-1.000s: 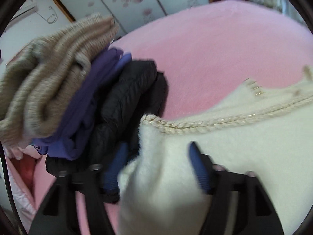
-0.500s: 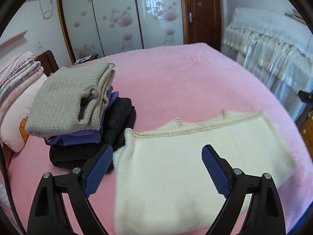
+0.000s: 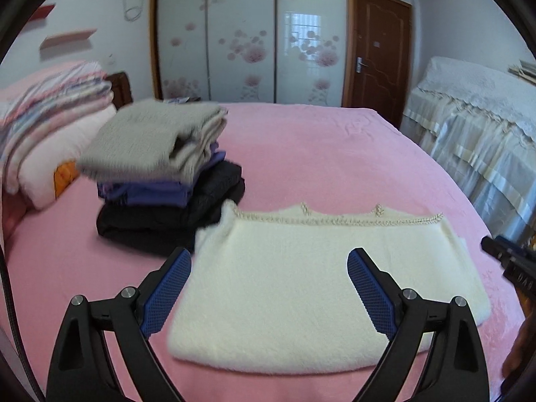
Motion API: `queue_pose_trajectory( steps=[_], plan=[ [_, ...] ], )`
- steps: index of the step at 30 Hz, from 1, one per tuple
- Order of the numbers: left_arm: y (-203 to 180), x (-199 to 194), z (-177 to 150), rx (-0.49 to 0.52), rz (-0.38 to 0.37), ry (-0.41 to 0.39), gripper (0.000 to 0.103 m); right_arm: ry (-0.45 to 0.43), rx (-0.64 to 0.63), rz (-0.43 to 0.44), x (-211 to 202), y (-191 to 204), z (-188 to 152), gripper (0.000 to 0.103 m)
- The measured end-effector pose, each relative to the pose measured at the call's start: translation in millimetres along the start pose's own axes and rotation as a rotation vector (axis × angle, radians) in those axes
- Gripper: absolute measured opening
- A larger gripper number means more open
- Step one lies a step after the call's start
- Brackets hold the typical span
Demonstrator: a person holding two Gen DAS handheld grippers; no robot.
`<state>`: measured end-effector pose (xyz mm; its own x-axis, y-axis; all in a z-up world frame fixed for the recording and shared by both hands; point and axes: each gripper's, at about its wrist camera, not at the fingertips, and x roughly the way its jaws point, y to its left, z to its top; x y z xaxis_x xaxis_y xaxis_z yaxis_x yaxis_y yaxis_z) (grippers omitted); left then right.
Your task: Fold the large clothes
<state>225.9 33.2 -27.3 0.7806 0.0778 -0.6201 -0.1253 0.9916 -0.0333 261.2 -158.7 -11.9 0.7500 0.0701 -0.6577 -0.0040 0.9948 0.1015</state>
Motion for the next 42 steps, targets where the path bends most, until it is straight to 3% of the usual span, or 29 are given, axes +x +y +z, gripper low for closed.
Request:
queue_pose_trajectory(
  steps=[2, 4, 6, 8, 12, 14, 17, 19, 21, 23, 26, 29, 34, 42],
  plan=[
    [1.5, 13.2, -17.4, -0.040, -0.020, 0.043, 0.094, 0.009, 0.015, 0.020, 9.2, 7.0, -16.2, 0.042],
    [-0.3, 27.6, -35.8, -0.073, -0.032, 0.097, 0.094, 0.017, 0.015, 0.036, 18.3, 15.1, -32.3, 0.026],
    [-3.4, 41.1, -50.0, -0.091, -0.055, 0.125, 0.094, 0.028, -0.004, 0.047, 26.1, 26.8, -48.0, 0.017],
    [-8.6, 54.5, -60.1, -0.076, -0.059, 0.128, 0.094, 0.018, -0.062, 0.020, 32.9, 40.2, -61.7, 0.017],
    [-4.0, 89.6, -68.9, -0.032, 0.070, 0.136, 0.094, 0.083, -0.119, -0.021, 59.7, 40.2, -83.7, 0.017],
    [11.5, 110.5, -75.1, -0.044, 0.148, 0.178, 0.094, 0.120, -0.118, -0.066, 73.7, 24.6, -92.0, 0.016],
    [44.8, 130.0, -88.1, -0.100, 0.208, 0.239, 0.094, 0.163, -0.093, -0.167, 86.9, -15.4, -102.2, 0.014],
    [62.2, 128.2, -96.4, -0.117, 0.213, 0.216, 0.094, 0.154, -0.073, -0.242, 83.8, -44.1, -103.9, 0.011],
    [71.9, 125.1, -102.6, -0.103, 0.272, 0.201, 0.094, 0.146, -0.049, -0.349, 77.2, -76.3, -105.6, 0.010],
    [84.2, 125.2, -109.4, -0.136, 0.243, 0.209, 0.094, 0.159, 0.005, -0.340, 73.0, -103.1, -109.3, 0.000],
    [99.5, 127.7, -115.1, -0.214, 0.191, 0.222, 0.094, 0.172, 0.013, -0.315, 70.4, -112.6, -114.0, 0.000],
    [100.8, 129.4, -115.4, -0.210, 0.206, 0.218, 0.094, 0.174, 0.009, -0.348, 71.6, -107.0, -116.4, 0.000],
    [94.9, 126.2, -117.9, -0.193, 0.220, 0.218, 0.094, 0.173, 0.125, -0.302, 72.8, -117.0, -117.5, 0.000],
    [98.6, 117.6, -108.5, -0.253, 0.197, 0.266, 0.094, 0.183, 0.096, -0.310, 73.0, -111.6, -116.2, 0.000]
  ],
)
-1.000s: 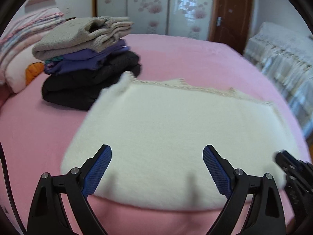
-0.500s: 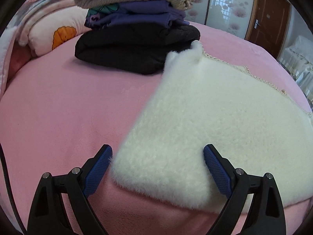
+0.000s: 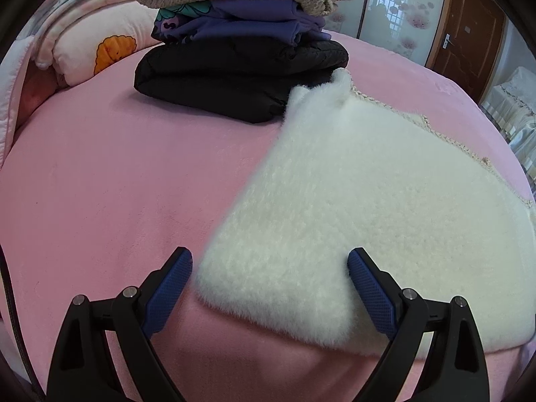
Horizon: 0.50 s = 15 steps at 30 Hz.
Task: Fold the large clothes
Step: 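Grasp the cardigan edge nearest the right tool with the right tool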
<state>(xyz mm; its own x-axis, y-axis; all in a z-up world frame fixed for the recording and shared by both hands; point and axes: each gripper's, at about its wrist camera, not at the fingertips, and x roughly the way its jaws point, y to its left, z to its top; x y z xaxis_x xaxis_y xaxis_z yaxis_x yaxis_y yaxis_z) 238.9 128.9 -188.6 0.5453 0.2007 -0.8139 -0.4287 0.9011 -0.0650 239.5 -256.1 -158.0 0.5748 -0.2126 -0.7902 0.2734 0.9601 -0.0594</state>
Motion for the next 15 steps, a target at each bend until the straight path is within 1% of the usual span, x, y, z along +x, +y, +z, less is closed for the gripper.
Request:
queue_pose_trajectory(
  steps=[3, 6, 11, 15],
  plan=[
    [-3.0, -11.3, 0.7, 0.007, -0.012, 0.008, 0.094, 0.011, 0.013, 0.008, -1.6, 0.7, 1.8, 0.000],
    [-5.8, -29.4, 1.4, 0.012, -0.047, -0.006, 0.094, 0.022, 0.040, 0.028, -4.6, -0.3, 3.5, 0.000],
    [-3.8, -57.4, 2.2, -0.030, -0.147, -0.008, 0.094, 0.009, 0.053, 0.084, -21.7, 9.2, 5.0, 0.000],
    [-1.4, -72.6, 3.9, -0.065, -0.249, 0.011, 0.094, -0.055, 0.014, 0.132, -49.2, 32.2, 10.4, 0.000]
  ],
)
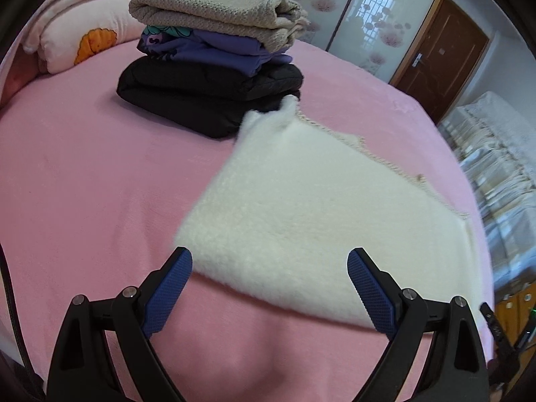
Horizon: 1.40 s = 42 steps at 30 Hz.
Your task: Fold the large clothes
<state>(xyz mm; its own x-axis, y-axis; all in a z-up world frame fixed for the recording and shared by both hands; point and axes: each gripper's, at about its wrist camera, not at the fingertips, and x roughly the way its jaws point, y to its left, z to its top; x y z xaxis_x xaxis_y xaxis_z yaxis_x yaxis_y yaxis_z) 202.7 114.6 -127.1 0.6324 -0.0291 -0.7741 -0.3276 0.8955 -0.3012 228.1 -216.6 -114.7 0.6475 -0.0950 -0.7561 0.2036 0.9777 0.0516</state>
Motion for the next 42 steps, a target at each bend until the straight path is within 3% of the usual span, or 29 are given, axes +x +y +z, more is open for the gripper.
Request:
queue_pose_trajectory(
  steps=[6, 9, 16, 26, 32, 34, 36, 37, 39, 42],
  plan=[
    [7.9, 0.8, -1.8, -0.106, -0.143, 0.060, 0.094, -0.107, -0.067, 0.110, -39.0, 46.5, 18.8, 0.000],
    [17.9, 15.2, -9.3, -0.163, -0.178, 0.087, 0.094, -0.138, -0.096, 0.162, -46.7, 68.5, 27.3, 0.000],
    [40.6, 70.0, -29.3, -0.318, -0.248, 0.168, 0.092, -0.115, -0.183, 0.232, -17.5, 118.7, 29.9, 0.000],
    [21.1, 108.1, -19.4, -0.267, -0.233, 0.072, 0.099, 0.013, -0.188, 0.299, 49.7, 151.3, 24.7, 0.000],
    [20.9, 114.6, -10.1, -0.353, -0.268, 0.022, 0.097, 0.017, -0.215, 0.313, 60.0, 168.0, 26.8, 0.000],
    [22.4, 114.0, -8.9, -0.379, -0.263, 0.014, 0.087, 0.015, -0.224, 0.322, 60.5, 173.2, 29.9, 0.000],
    [21.4, 114.2, -7.9, -0.369, -0.219, 0.015, 0.054, 0.014, -0.244, 0.323, 61.4, 179.0, 31.9, 0.000],
    [19.7, 115.3, -7.0, -0.348, -0.204, 0.020, 0.050, 0.020, -0.254, 0.321, 62.8, 181.6, 31.8, 0.000],
    [15.4, 110.6, -5.1, -0.304, -0.205, 0.004, 0.032, 0.042, -0.268, 0.305, 67.9, 186.0, 30.3, 0.000],
    [-2.3, 94.2, 1.7, -0.169, -0.152, -0.041, 0.021, 0.068, -0.259, 0.296, 75.0, 186.4, 26.1, 0.000]
  ],
)
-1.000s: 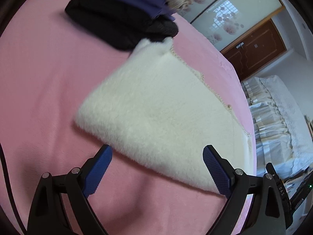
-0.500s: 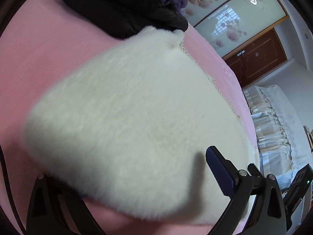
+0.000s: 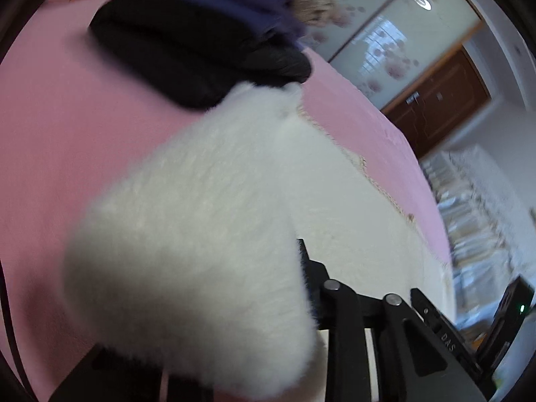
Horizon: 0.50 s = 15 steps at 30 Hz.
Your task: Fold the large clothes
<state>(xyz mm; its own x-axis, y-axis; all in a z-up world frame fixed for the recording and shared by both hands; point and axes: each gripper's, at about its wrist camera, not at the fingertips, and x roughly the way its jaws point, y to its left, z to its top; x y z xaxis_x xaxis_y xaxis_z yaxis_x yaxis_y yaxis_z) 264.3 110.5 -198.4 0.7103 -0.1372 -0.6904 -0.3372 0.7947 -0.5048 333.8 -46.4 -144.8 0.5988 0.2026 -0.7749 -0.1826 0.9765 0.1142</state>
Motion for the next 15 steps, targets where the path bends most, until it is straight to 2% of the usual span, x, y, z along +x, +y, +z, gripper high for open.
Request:
queue_pose_trajectory(
  steps=[3, 6, 11, 15],
  plan=[
    [-24.7, -21.1, 3.4, 0.122, 0.041, -0.066, 0.019, 0.004, 0.012, 0.003, 4.7, -1.8, -4.8, 0.000],
    [-57.9, -37.3, 6.9, 0.202, 0.035, -0.129, 0.019, 0.004, 0.027, 0.021, 6.2, -5.5, -8.2, 0.000],
    [-118.1, -61.4, 6.7, 0.327, -0.027, -0.196, 0.019, 0.008, 0.109, 0.102, 7.4, -22.5, -11.5, 0.000],
    [-169.8, -64.9, -1.8, 0.426, -0.095, -0.210, 0.019, 0.014, 0.147, 0.154, 8.9, -30.9, -13.0, 0.000]
  ],
)
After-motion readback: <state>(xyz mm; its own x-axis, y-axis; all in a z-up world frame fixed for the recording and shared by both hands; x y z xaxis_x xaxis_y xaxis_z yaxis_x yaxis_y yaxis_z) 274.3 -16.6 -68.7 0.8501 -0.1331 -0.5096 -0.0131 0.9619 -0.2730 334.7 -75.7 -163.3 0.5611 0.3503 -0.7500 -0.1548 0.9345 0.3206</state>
